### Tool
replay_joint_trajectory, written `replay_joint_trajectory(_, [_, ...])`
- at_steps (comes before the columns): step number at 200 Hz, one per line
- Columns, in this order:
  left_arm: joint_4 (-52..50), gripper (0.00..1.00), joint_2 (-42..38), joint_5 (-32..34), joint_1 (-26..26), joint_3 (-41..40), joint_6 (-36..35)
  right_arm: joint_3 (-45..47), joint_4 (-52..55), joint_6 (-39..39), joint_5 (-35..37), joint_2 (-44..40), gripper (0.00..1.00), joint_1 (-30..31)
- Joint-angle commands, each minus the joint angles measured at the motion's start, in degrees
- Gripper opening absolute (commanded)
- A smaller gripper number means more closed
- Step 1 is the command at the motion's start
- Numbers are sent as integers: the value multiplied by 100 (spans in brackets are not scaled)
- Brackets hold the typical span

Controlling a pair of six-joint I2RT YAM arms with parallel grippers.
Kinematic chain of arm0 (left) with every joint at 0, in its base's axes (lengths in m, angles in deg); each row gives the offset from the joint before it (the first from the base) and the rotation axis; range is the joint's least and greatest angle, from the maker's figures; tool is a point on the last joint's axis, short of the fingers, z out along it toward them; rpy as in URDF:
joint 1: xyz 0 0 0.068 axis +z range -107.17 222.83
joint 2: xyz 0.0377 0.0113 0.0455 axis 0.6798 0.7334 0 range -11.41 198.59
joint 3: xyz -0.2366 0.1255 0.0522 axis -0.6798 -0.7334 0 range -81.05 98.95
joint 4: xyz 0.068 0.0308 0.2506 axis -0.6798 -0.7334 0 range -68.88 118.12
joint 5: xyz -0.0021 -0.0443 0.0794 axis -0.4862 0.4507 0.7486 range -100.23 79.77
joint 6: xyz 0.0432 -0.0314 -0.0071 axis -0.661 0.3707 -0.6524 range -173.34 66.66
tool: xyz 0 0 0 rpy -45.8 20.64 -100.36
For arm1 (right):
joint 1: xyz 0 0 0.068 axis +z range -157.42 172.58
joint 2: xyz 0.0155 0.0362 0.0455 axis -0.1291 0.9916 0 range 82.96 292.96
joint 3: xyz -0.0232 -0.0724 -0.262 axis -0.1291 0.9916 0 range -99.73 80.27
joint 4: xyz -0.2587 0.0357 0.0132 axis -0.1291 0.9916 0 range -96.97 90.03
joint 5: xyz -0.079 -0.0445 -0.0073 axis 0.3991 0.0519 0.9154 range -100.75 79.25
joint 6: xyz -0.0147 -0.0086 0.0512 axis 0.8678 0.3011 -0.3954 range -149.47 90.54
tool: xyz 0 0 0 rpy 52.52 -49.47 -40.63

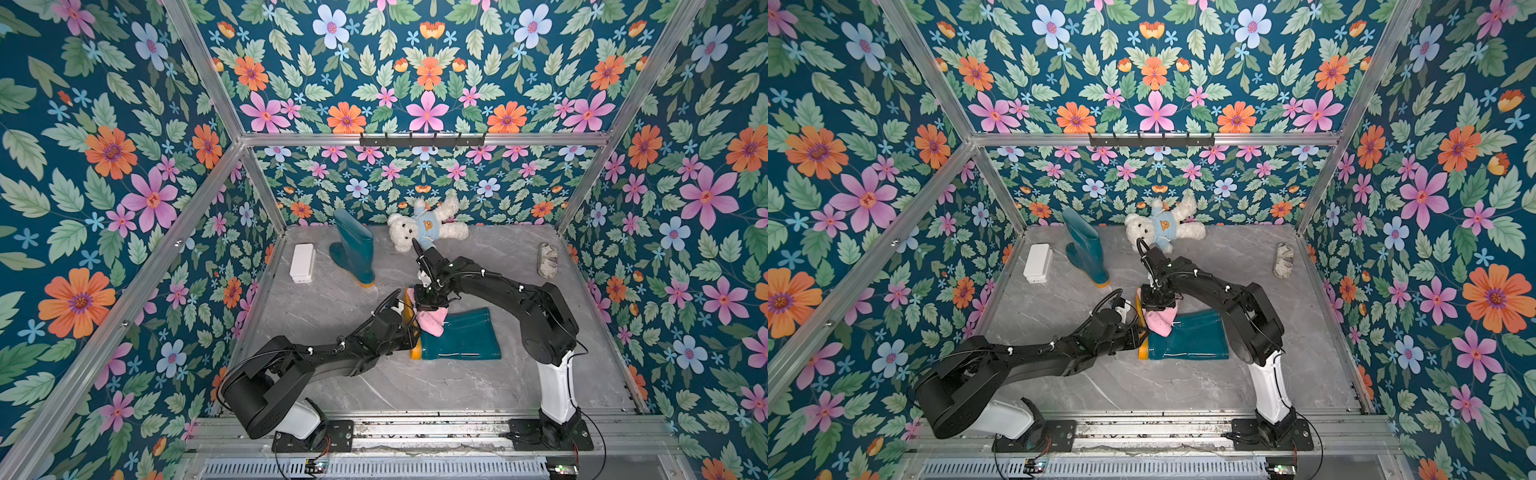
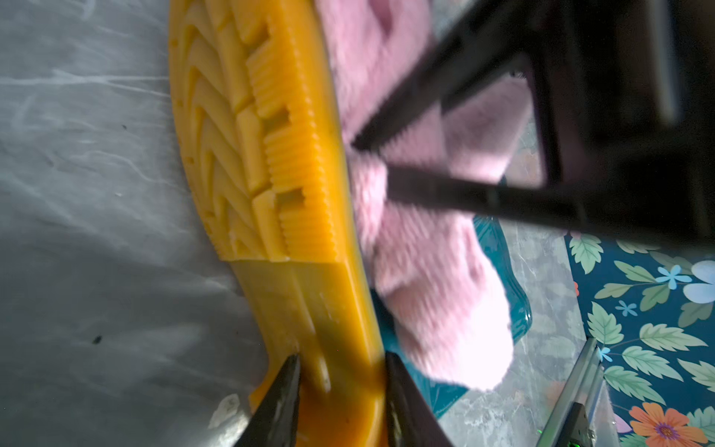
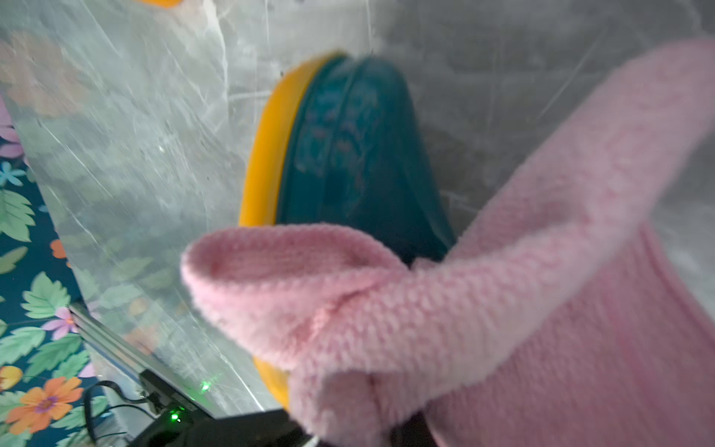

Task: Wipe the rubber boots with a cloth
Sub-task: Wipe the dirt off the rubber boot.

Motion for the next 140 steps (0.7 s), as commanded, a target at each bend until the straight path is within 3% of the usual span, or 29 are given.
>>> replay_joint_trajectory(1, [-1416, 36, 206, 261, 6, -94, -47, -408, -1146, -17, -19, 301, 0, -116])
replay_joint_trajectory(62, [-1441, 36, 305, 207, 11, -49, -82, -1622, -857, -17, -242, 1178, 0, -223])
replay_joint_trajectory(106, [-1450, 36, 308, 216, 4, -45, -92, -1176, -1027, 18, -90, 456, 0, -300])
replay_joint_trajectory(140, [-1538, 36, 264, 234, 6, -46, -133, -1576, -925, -243, -513, 480, 0, -619])
